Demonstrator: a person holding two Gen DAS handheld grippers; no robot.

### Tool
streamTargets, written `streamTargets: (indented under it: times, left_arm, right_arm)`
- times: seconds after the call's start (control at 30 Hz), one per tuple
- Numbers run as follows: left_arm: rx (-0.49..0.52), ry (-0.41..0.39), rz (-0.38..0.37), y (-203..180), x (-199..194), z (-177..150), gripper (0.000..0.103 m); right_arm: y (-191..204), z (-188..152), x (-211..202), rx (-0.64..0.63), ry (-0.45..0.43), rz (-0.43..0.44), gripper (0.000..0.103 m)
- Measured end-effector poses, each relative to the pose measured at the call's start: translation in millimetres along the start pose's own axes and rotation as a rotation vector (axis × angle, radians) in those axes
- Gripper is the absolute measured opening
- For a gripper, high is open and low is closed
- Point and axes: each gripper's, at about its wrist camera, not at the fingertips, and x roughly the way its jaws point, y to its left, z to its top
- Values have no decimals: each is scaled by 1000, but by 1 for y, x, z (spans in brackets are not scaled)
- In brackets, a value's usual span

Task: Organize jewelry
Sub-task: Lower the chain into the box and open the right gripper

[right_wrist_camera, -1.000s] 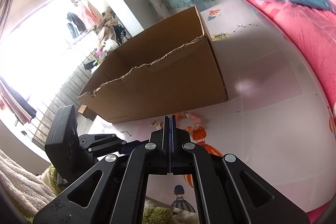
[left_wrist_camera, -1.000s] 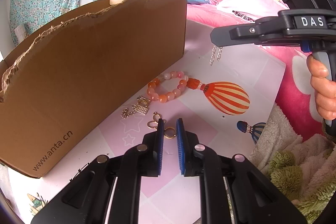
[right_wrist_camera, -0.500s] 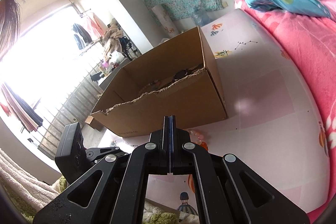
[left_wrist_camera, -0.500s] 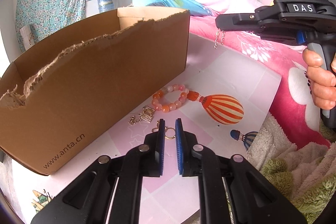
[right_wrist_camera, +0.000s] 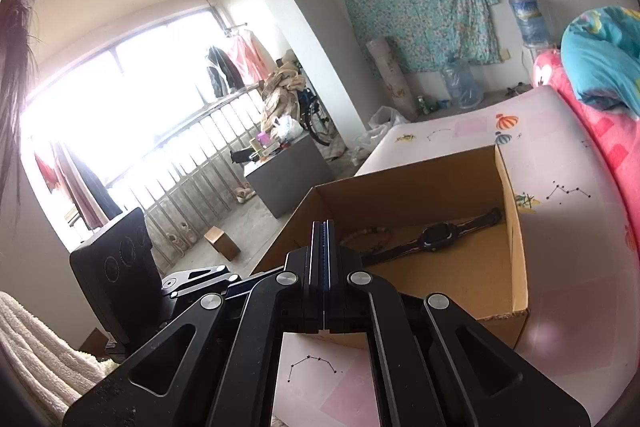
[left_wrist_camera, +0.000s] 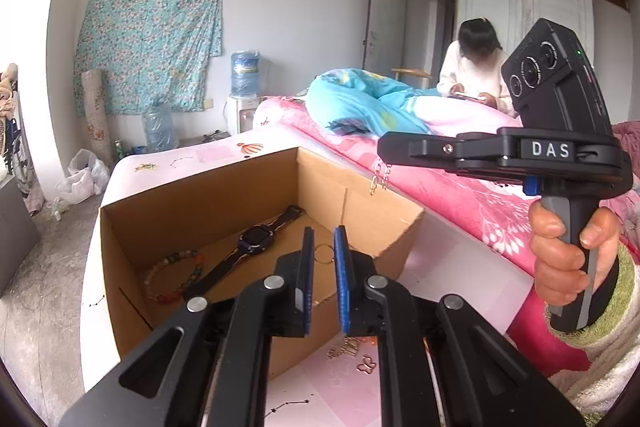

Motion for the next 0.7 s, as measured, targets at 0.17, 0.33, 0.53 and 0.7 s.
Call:
streamTargets:
  times: [0.17, 0.33, 0.53, 0.7]
  left_arm:
    - [-65, 122, 109, 39, 37, 1, 10]
    - [-95, 176, 190, 61, 55, -9, 12]
    - [-115, 129, 219, 70, 43, -14, 30]
    - [-112, 64, 205, 65, 22, -13, 30]
  right_arm:
    - [-6, 4, 57, 25, 137, -16, 0]
    - [-26, -8, 95, 75, 295, -108, 6]
    - [-30, -4, 56, 100, 217, -109, 10]
    - [-30, -5, 8, 65, 120, -82, 13]
